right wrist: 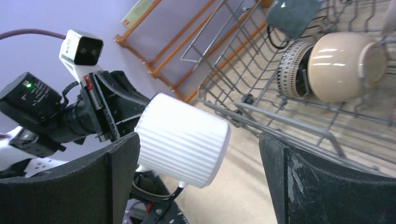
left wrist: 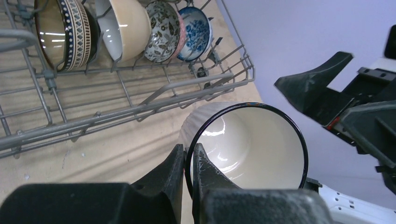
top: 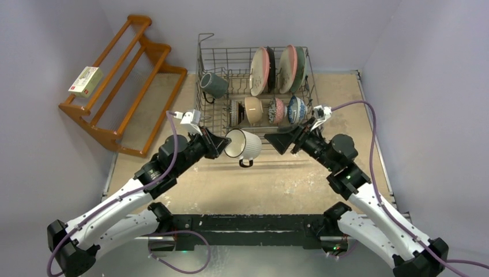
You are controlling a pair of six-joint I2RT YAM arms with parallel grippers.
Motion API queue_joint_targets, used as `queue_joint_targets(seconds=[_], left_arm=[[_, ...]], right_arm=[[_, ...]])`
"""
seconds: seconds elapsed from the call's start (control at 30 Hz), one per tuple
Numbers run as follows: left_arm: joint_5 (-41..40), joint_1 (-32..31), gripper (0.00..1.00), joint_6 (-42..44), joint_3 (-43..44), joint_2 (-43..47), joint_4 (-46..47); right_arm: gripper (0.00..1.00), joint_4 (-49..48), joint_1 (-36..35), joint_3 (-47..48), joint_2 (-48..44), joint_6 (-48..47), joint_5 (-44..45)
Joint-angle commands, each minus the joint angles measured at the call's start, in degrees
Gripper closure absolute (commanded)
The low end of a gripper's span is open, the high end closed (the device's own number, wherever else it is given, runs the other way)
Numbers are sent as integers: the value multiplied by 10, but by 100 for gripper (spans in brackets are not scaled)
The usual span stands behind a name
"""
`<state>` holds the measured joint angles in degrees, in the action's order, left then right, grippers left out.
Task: Load the mixed dishes into the dish rack
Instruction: Turn the cup upside down in the dish rack.
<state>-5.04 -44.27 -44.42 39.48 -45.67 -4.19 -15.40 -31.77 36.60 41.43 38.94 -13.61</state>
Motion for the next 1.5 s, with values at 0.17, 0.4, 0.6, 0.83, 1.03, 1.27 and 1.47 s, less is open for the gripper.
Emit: queue_joint_targets(seconds=[0.17,0.4,0.6,0.83,1.03,1.27,1.47], left_arm=[[-1,7,100,6,49,31,168],[-9,8,100,8,67,37,194],[-10,8,100,-9,69,36,224],[-4,8,100,-29,63,35,267],[9,8,100,-58,41,34,316],[30,8,100,-101,11,27,380],[42,8,100,-122,-14,27,410]], right_arm=[[1,-223,1,-81,2,158,-89],[1,-348,0,-130,10,242,-96],[1,-464,-1,-160,52,318,-109],[1,-576,-16,-174,104,380,-103],[1,-642,-31,-165,143,416,-83],[1,-739,-51,-142,205,447,-73],[1,-780,-60,-115,229,453,-63]])
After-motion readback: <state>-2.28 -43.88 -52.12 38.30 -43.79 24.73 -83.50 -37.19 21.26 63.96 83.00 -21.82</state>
